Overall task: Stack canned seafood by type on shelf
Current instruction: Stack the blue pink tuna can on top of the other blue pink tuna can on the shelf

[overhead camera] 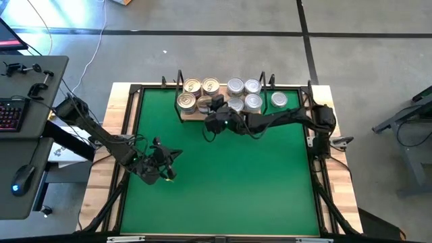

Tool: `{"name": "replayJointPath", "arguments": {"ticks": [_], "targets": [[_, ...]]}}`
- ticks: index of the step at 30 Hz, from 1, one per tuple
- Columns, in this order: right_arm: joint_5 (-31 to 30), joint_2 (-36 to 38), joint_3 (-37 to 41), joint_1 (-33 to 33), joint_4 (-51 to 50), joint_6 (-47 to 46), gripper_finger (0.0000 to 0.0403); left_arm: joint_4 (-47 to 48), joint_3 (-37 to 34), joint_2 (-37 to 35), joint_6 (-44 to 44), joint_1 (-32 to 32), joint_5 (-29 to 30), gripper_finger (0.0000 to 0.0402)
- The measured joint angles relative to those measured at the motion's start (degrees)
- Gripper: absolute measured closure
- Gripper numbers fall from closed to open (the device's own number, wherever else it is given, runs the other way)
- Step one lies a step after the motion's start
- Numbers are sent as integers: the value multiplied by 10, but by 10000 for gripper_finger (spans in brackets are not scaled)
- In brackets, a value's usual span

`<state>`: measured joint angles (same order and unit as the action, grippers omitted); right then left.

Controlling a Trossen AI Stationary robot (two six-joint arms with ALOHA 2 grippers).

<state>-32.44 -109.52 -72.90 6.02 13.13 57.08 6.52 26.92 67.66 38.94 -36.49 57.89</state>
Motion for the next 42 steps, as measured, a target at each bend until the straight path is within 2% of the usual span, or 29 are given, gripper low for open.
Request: {"name": "replayJointPath", "arguments": {"ticks": [14, 21, 32, 42], "targets": [[63, -36, 0, 49, 56, 28, 221, -4, 0, 0, 0, 0, 0, 402], [68, -37, 0, 49, 56, 12, 177, -5, 0, 0, 0, 0, 0, 402], [87, -37, 0, 50, 34, -13, 160, -5, 0, 0, 5, 0, -2, 402], [91, -37, -3, 50, 19, -37, 96, -5, 0, 0, 5, 0, -3, 401]]}}
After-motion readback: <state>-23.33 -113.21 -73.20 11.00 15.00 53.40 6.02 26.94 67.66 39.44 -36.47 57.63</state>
